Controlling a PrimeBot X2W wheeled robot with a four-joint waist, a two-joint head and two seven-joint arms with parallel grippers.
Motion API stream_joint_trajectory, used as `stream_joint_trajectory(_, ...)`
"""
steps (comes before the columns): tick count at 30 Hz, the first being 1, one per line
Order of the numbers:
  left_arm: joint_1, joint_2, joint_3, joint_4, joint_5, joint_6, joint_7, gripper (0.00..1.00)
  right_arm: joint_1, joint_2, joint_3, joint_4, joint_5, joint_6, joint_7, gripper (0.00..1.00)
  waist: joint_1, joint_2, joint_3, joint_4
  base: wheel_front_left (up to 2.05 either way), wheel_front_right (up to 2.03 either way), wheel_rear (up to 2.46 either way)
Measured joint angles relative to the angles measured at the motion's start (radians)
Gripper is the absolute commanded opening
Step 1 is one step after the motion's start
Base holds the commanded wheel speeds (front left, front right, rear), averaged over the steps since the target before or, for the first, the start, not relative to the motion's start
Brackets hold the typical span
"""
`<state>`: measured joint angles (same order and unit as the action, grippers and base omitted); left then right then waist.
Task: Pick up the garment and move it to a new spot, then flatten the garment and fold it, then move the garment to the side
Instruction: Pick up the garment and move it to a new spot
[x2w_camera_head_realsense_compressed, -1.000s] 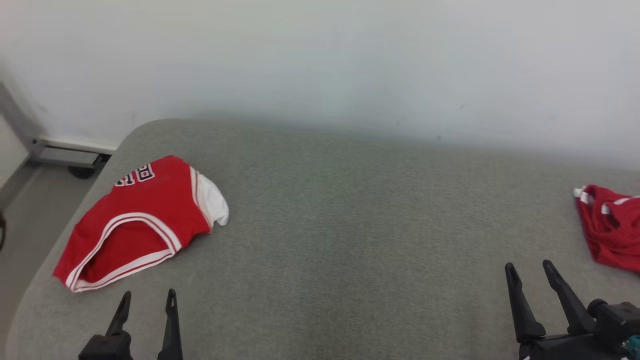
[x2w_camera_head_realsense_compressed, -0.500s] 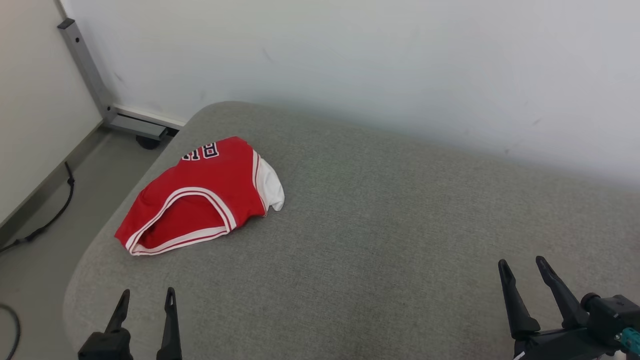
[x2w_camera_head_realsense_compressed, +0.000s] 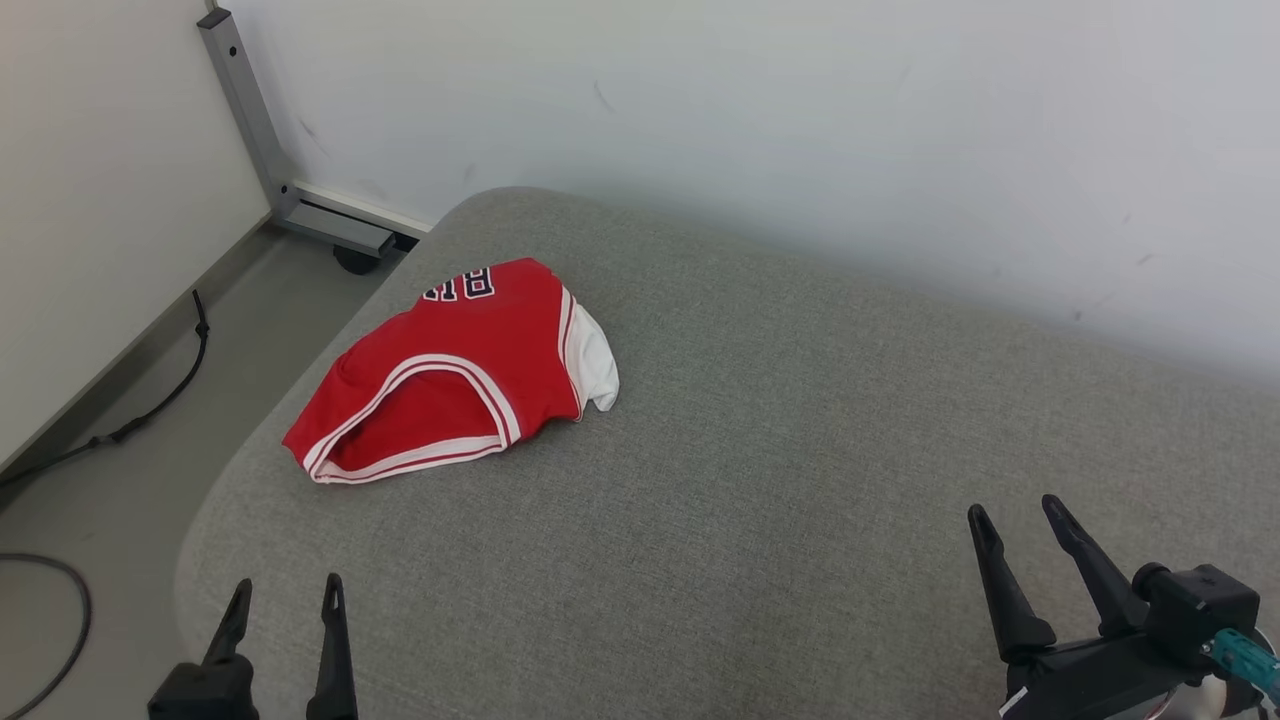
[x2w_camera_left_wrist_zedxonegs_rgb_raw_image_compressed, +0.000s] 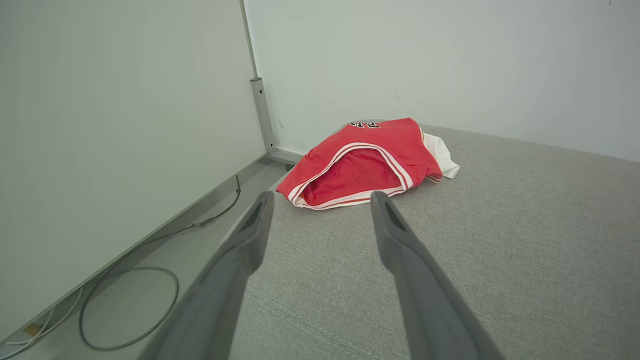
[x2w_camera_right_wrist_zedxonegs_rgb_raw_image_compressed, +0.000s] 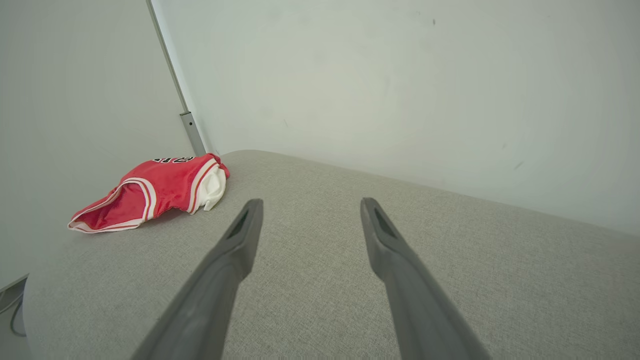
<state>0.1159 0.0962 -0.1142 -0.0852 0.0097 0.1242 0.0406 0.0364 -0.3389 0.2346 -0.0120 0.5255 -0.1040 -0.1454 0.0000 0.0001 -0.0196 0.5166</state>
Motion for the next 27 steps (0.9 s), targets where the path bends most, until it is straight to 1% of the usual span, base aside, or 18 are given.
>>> stream_joint_trajectory(5,-0.001,-0.003,-0.003,0.005,-0.022,-0.002,0.003,1.00,0.000,0.000,0.002,0.006,-0.001,0.002,0.005,1.00,-0.0001,-0.0001,0.002,-0.001,0.00,0.00,0.00)
stream_joint_trajectory(8,-0.027,-0.003,-0.013,0.032,-0.046,-0.032,0.008,1.00,0.002,-0.001,0.002,0.004,-0.001,0.002,0.005,1.00,0.0000,0.0000,0.007,-0.002,0.00,0.00,0.00)
stream_joint_trajectory(11,-0.097,-0.009,-0.006,0.075,-0.109,-0.063,0.018,1.00,-0.002,-0.003,0.008,0.000,-0.007,0.004,0.015,1.00,0.0000,0.0000,0.018,-0.006,0.00,0.00,0.00)
stream_joint_trajectory(18,-0.293,0.017,0.003,0.181,-0.117,-0.126,0.040,1.00,-0.036,-0.011,0.024,-0.021,-0.024,0.009,0.039,1.00,0.0000,0.0000,0.051,-0.040,0.00,0.00,0.00)
stream_joint_trajectory(20,-0.354,0.024,0.021,0.210,-0.140,-0.127,0.049,1.00,-0.050,-0.017,0.024,-0.025,-0.029,0.010,0.043,1.00,0.0000,0.0000,0.063,-0.055,0.00,0.00,0.00)
stream_joint_trajectory(22,-0.407,0.034,0.038,0.243,-0.150,-0.137,0.050,1.00,-0.060,-0.026,0.024,-0.027,-0.034,0.016,0.052,1.00,0.0000,0.0000,0.077,-0.071,0.00,0.00,0.00)
stream_joint_trajectory(27,-0.519,0.048,0.066,0.338,-0.181,-0.168,0.083,1.00,-0.080,-0.046,0.020,-0.051,-0.037,0.017,0.067,1.00,0.0001,0.0000,0.118,-0.114,0.00,0.00,0.00)
